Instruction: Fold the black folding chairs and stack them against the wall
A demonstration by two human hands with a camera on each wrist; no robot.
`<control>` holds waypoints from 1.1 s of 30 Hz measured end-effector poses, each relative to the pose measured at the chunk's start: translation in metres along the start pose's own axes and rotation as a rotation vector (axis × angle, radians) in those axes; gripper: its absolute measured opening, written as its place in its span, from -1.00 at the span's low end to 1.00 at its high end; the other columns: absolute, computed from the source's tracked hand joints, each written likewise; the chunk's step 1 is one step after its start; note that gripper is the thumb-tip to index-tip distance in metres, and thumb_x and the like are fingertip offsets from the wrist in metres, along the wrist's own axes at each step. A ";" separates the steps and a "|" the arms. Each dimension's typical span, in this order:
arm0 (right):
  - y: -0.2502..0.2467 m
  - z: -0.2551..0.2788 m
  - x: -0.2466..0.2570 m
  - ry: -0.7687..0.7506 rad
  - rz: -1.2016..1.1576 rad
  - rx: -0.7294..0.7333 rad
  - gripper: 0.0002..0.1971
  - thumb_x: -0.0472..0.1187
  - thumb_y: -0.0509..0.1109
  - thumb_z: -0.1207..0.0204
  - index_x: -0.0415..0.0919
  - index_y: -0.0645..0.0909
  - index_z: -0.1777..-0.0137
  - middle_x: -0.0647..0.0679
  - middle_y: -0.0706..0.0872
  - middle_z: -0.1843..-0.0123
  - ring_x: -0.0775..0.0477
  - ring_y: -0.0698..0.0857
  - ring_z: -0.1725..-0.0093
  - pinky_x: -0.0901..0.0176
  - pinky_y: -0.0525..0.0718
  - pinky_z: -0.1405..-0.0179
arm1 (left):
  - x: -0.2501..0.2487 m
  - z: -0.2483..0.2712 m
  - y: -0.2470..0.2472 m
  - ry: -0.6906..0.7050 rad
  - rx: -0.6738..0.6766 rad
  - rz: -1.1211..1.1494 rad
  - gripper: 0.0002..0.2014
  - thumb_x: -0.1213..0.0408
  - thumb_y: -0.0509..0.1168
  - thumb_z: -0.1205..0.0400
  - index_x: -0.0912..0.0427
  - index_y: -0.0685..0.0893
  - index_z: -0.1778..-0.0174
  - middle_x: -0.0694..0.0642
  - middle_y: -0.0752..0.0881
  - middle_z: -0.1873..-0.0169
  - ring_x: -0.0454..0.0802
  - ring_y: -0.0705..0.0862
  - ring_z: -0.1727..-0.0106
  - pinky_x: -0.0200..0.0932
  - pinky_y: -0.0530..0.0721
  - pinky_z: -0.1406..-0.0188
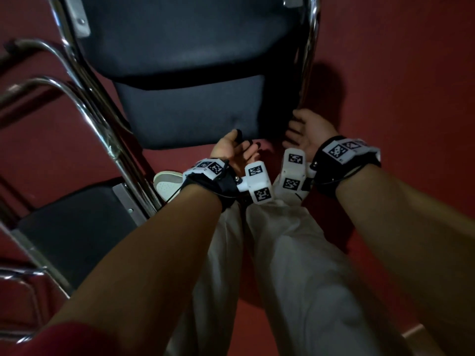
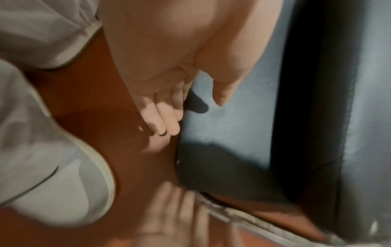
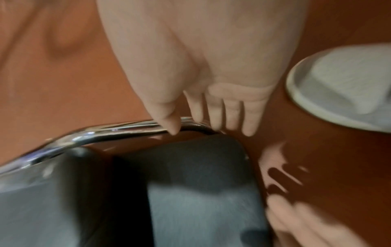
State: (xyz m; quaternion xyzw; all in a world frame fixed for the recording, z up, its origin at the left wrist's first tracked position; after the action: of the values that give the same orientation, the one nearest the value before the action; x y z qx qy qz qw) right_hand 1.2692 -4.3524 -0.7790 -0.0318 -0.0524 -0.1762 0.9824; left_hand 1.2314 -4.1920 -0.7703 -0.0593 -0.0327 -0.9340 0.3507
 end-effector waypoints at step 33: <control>0.389 0.705 0.120 -0.284 0.214 0.514 -0.92 -0.16 0.28 -0.66 -0.11 0.54 0.06 -0.13 0.69 0.10 -0.15 0.72 0.13 -0.02 0.69 0.07 | -0.249 0.751 -0.208 0.782 -0.038 0.332 -0.88 0.12 0.22 -0.75 0.02 0.61 0.04 -0.06 0.69 0.16 -0.09 0.67 0.17 -0.14 0.44 0.24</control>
State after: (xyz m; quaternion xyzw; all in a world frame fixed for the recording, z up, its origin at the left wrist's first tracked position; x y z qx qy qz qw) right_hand 1.4522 -3.9720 -0.0824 0.1879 -0.2282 -0.0463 0.9542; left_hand 1.3459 -3.7961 -0.0636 0.2883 0.1300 -0.8175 0.4813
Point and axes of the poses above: each hand's wrist, its own z-axis away from the middle knuckle, its own y-axis out of the palm, x = y × z, the point moved 6 cm from there along -z, towards the middle knuckle
